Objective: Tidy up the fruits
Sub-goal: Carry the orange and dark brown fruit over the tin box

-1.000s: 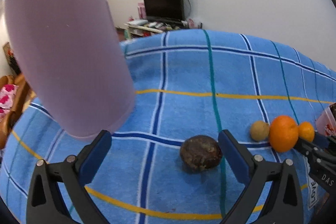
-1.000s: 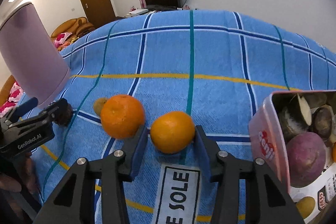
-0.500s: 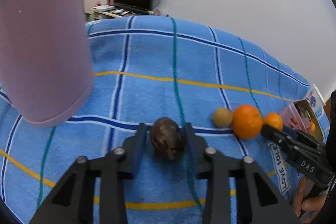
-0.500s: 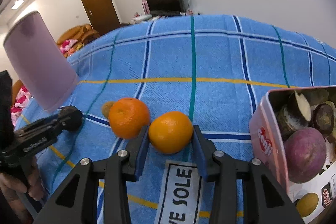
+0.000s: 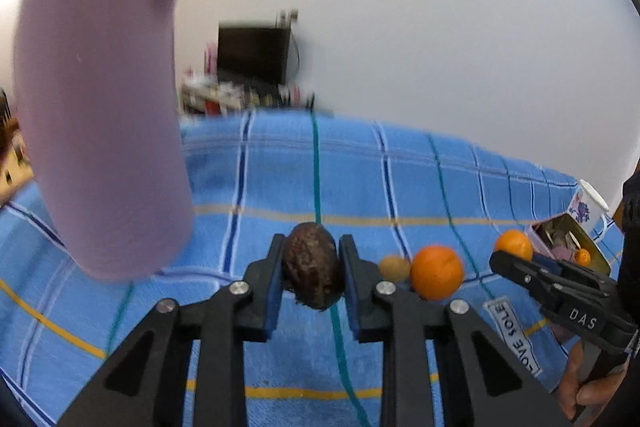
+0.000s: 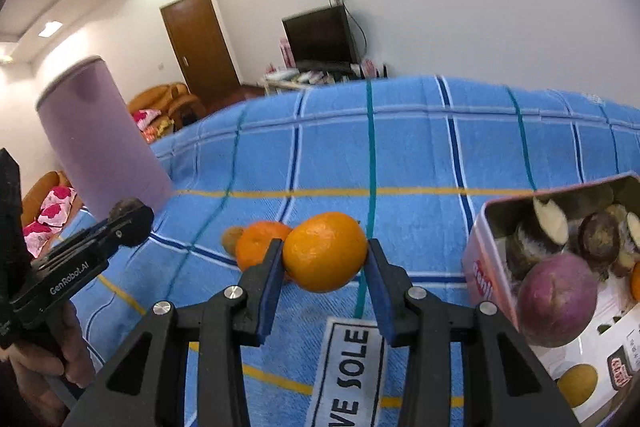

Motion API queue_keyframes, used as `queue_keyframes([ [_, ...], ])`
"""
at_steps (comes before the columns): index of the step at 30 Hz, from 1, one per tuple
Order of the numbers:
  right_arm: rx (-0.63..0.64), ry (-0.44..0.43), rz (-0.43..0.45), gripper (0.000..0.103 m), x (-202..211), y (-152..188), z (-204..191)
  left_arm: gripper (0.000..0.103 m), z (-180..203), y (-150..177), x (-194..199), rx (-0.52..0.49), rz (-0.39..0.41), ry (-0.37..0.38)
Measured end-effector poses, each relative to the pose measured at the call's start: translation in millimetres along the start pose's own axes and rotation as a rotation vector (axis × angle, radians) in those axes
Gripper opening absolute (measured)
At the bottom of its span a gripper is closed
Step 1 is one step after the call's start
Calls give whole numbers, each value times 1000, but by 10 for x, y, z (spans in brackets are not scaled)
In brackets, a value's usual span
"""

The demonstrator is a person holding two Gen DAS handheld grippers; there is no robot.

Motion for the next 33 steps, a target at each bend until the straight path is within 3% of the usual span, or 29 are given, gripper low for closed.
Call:
queue_keyframes([
  [7,92,33,115,42,222,11,-155,27,160,-35,204,-88,108,-109],
  [13,125,83,134,42,294,29,-203,27,177,-32,228,-76,109,-171],
  [33,134,97,128,42,548,179,23,27,752,170,309,-136,64,-187],
])
Point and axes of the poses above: each gripper's, at about its wrist camera, not at the fingertips, and x roughly against the way its jaws point, z to its right, y to its underside, the point moved 1 cm from there along -x, roughly the way its jaws point, and after that the axes turned 1 degree about -z, right-handed, at the moved point
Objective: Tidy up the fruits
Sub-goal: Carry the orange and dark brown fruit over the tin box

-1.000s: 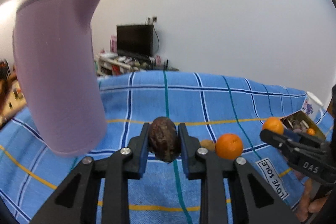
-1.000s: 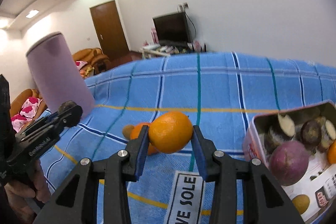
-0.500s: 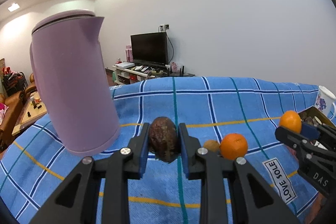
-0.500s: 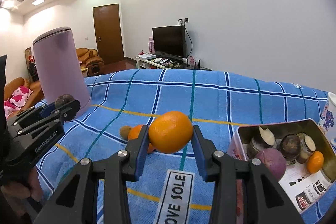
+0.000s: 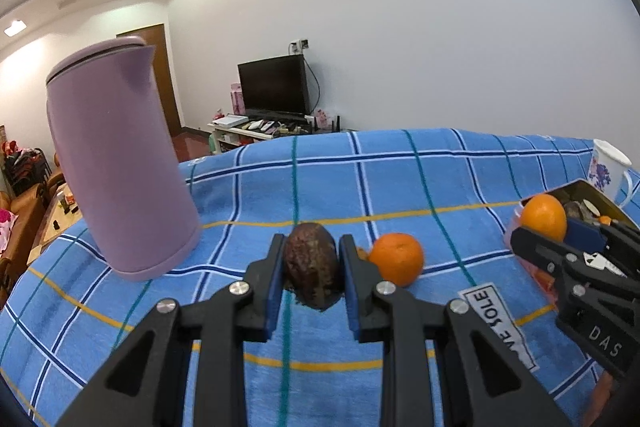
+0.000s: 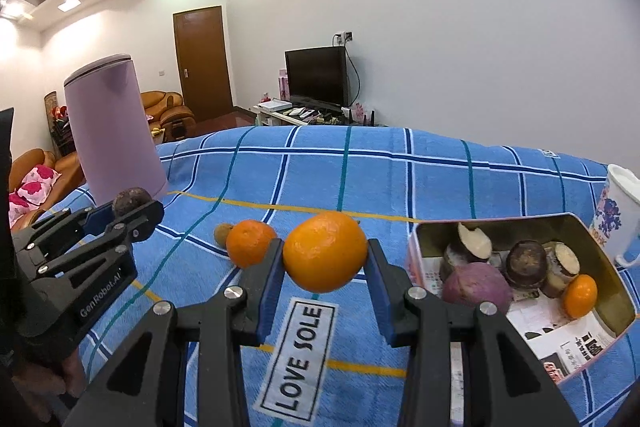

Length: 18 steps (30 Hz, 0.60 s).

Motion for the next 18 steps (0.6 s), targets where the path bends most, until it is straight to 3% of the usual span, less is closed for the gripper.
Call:
queue_keyframes([
  [7,-1,17,9,42,116,35,163,27,209,-8,39,10,-19,30],
  [18,-48,52,34,42,262,31,565,27,599,-131,194,-15,14,73],
])
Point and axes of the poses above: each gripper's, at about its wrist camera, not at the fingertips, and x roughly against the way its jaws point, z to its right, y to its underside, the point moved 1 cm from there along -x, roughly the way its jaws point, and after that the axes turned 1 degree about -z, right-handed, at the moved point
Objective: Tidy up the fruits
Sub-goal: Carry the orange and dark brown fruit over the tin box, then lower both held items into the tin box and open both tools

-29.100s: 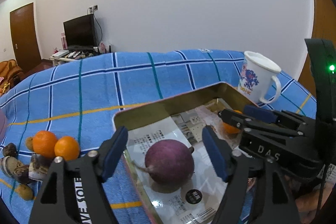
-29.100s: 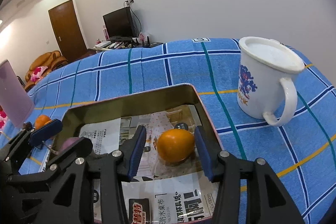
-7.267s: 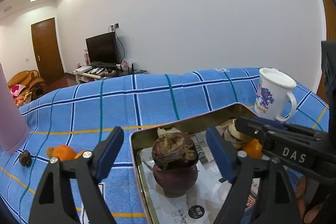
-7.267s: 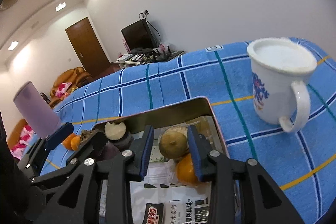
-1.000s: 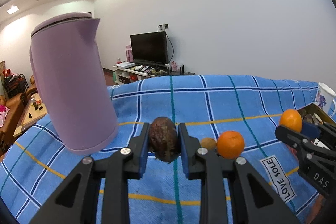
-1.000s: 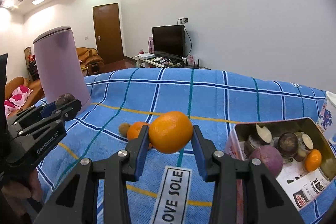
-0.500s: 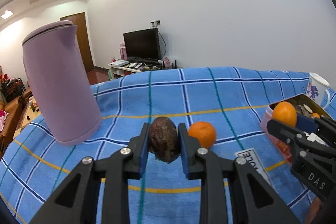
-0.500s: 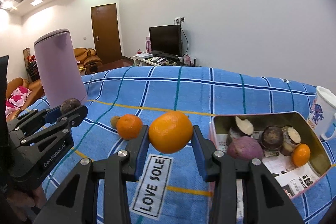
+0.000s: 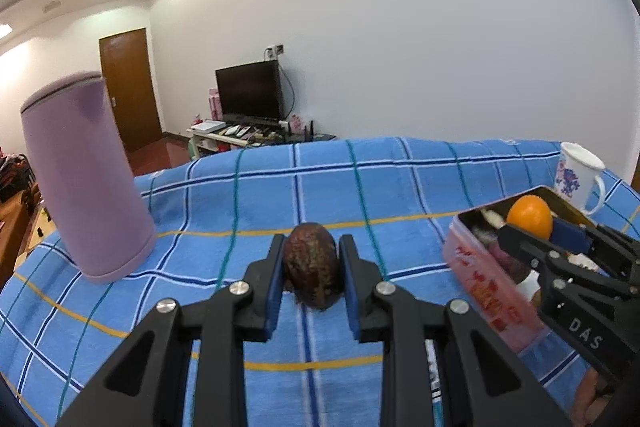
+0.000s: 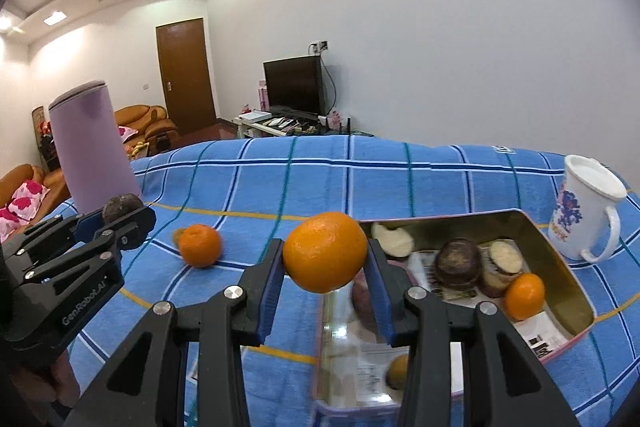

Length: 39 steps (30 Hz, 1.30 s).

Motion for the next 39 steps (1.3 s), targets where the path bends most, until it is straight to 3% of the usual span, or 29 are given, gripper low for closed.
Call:
queue_keyframes([
  [39,-60,228,-2,42,41,-94,1457,27,1439,-244,-249,-64,2,204],
])
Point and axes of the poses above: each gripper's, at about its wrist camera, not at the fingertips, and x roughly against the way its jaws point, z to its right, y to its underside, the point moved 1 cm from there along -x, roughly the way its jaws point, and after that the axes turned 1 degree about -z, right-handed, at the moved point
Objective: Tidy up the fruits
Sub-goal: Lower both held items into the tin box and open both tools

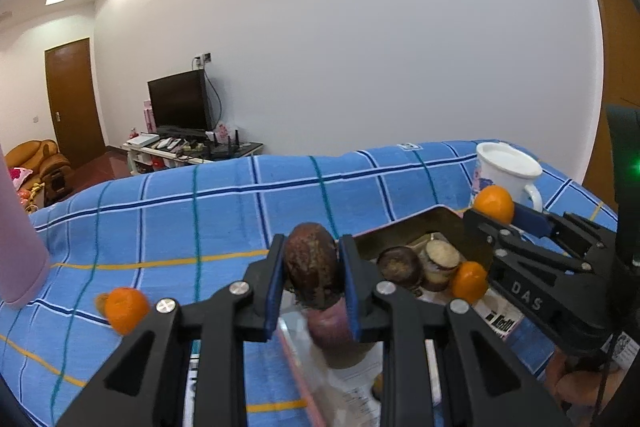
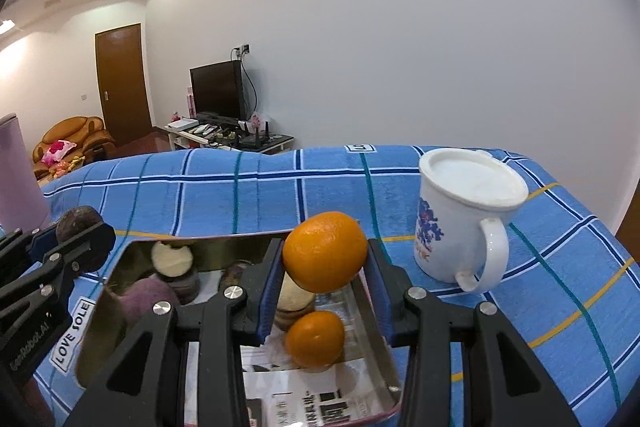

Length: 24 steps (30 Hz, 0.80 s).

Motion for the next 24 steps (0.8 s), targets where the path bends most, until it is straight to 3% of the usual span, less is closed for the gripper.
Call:
queue_keyframes([
  [10,39,-1,-63,42,-202,-21,49,27,303,15,-127,-27,-16,35],
  [24,81,-23,-122,42,-418,-35,-41,27,359,45,-265,-22,-59,27],
])
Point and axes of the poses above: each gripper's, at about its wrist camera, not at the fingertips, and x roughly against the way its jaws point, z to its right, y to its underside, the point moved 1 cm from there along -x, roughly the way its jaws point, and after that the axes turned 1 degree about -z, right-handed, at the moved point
